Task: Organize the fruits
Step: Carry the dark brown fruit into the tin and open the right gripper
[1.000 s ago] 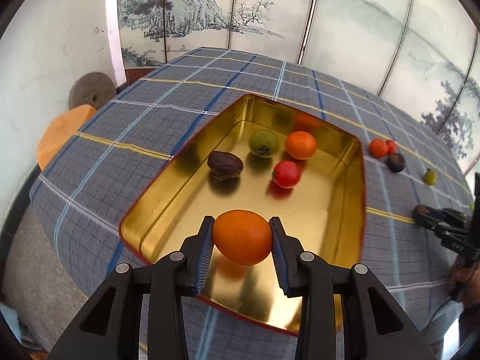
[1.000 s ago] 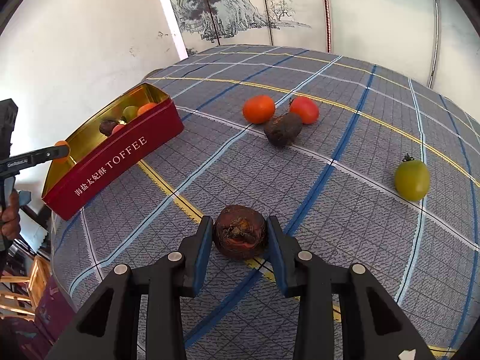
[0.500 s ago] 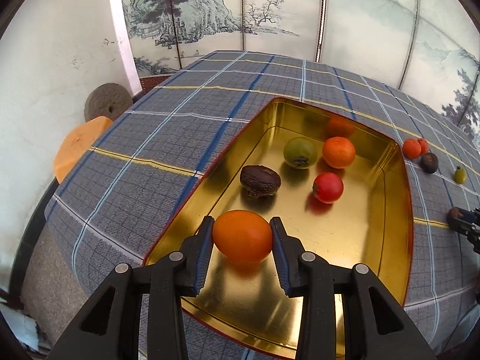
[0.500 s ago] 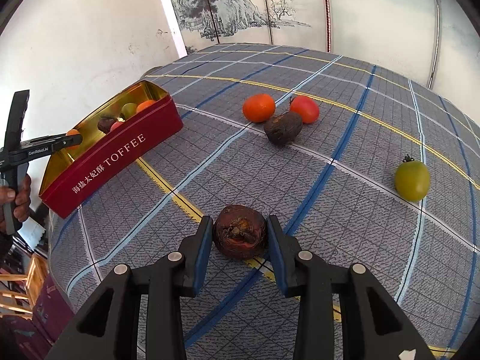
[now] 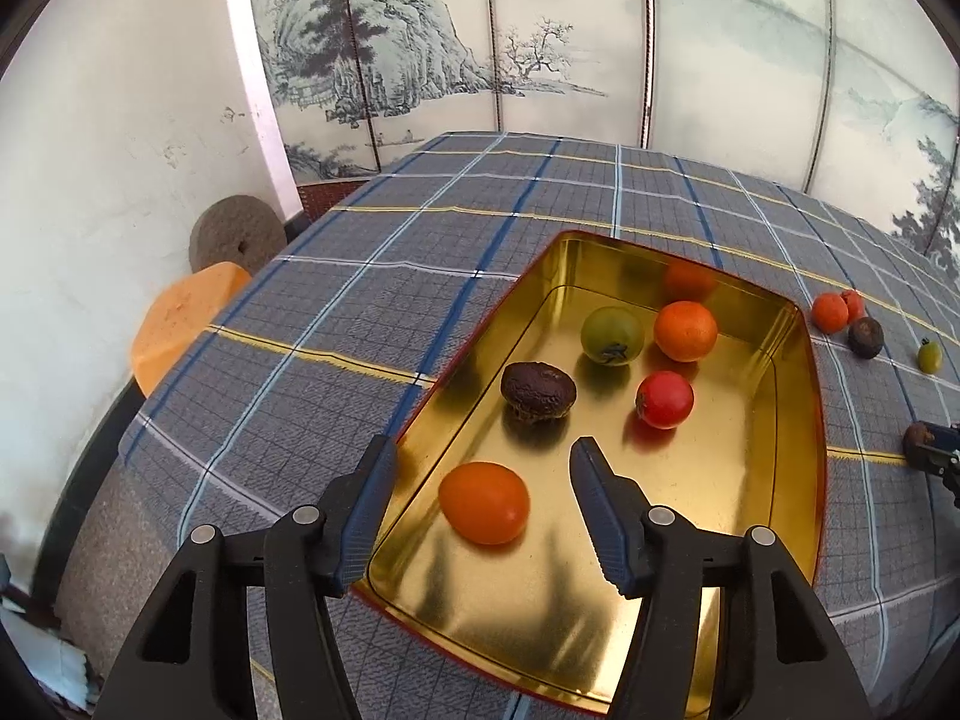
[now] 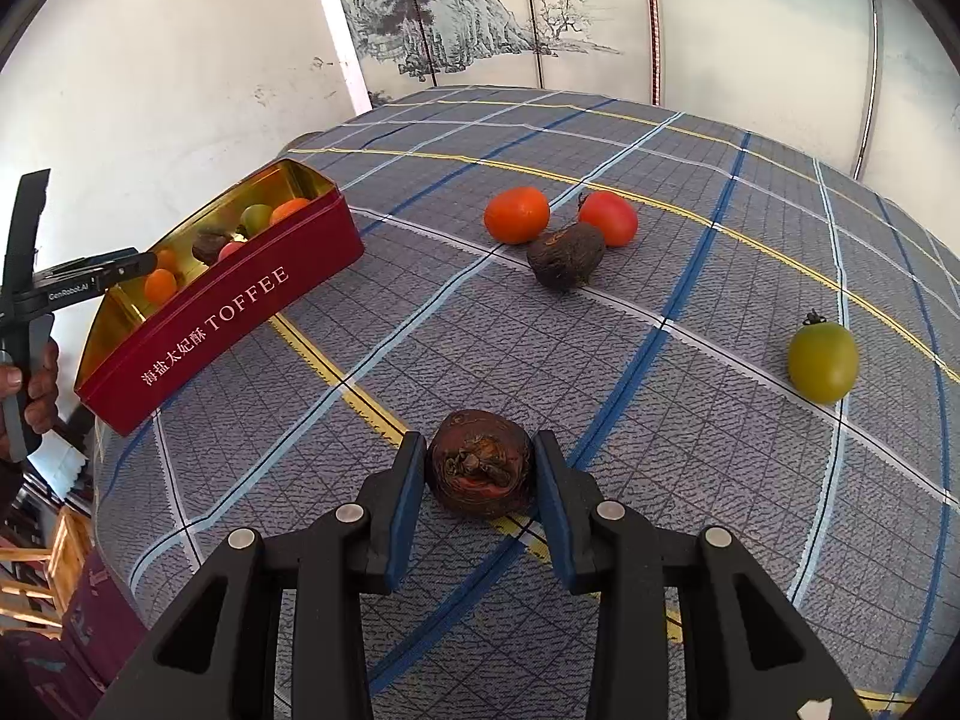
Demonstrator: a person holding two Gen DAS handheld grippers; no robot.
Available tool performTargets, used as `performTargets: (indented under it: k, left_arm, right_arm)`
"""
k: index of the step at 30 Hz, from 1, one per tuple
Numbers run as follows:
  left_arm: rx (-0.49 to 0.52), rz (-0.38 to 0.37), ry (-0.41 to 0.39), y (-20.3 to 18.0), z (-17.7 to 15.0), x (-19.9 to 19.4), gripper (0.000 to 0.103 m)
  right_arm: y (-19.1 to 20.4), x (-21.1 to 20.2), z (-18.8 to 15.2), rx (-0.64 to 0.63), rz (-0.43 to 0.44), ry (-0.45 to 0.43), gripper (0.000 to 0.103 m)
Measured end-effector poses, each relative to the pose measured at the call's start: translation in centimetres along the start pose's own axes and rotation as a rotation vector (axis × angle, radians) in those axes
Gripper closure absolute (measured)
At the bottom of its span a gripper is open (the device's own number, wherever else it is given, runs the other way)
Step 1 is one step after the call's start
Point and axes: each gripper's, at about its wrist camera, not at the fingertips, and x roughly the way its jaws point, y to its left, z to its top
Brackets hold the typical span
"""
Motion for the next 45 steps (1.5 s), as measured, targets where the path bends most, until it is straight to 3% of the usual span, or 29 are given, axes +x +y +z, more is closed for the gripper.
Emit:
performTargets:
  k: [8, 20, 30, 38, 45]
  left_arm:
    - [-0.034, 0.014, -0.006, 0.2, -1.1, -1.2, 0.042]
    - [-0.063, 0.029, -0.017, 0.8, -2.3, -2.7, 0.042]
    - [-0.1, 0.027, -0.033, 2.3, -3.4, -4.6, 0.041]
    - [-0.082, 0.065, -0.046, 3.1, -4.2, -5.3, 0.039]
    - [-0.081, 0.101, -0.048, 4.2, -4.9, -5.6, 0.033]
  right_arm:
    - [-0.3, -0.5, -0.2, 0.009, -0.019, -0.016, 0.069]
    - [0.4, -3.5, 0.7, 0.014, 0.046, -0.054, 0.069]
    - [9.2, -4.4, 5.5, -0.131, 0.198, -0.091, 0.069]
    - [17.8, -0.1, 8.7, -0.276, 0.272, -0.038, 0.069]
    - [20.8, 3.4, 9.4, -0.314, 0.275, 0.022, 0.069]
